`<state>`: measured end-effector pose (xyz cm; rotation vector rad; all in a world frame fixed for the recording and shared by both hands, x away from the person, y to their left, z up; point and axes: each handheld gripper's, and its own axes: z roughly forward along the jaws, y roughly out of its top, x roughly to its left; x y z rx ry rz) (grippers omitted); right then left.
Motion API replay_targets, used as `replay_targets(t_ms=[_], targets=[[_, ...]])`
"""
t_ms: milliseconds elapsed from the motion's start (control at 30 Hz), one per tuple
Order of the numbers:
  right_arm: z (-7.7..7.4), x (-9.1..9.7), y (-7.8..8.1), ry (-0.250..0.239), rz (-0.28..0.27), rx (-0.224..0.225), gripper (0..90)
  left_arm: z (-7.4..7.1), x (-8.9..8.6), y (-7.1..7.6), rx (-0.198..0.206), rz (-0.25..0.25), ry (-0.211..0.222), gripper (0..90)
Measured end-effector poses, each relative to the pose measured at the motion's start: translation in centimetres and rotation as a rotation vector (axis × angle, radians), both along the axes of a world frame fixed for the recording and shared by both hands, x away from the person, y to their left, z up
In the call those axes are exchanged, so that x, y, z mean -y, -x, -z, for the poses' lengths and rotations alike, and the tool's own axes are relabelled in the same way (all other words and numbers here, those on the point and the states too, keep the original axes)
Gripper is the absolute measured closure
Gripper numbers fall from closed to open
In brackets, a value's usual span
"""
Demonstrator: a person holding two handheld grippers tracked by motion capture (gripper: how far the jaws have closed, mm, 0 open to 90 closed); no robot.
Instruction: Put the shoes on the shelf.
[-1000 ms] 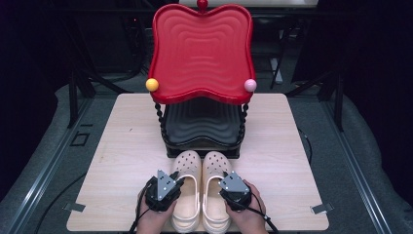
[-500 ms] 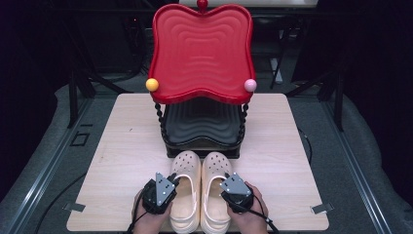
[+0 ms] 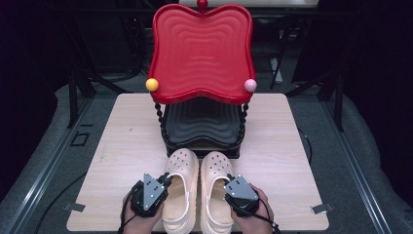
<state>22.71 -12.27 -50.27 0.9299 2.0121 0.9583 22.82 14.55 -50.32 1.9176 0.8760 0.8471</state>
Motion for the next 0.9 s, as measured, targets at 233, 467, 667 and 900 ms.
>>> replay_targets(t_ms=[233,467,667,900], targets=[[-2.0,0.7,0.2,-0.040,0.012,0.034,82.1,-1.4,0.0,0.6,0.015,0.005,0.008,82.0],[-3.6,0.7,0.1,-0.052,0.009,0.049,82.1,-2.8,0.4,0.4,0.039,0.006,0.027,82.1],[-4.5,0.5,-0.2,-0.053,0.011,0.063,82.1,-3.8,0.5,0.0,0.057,0.008,0.026,82.3],[-5.9,0.4,-0.1,-0.099,0.009,0.063,82.0,-4.9,0.4,0.6,0.084,-0.002,0.046,82.3]])
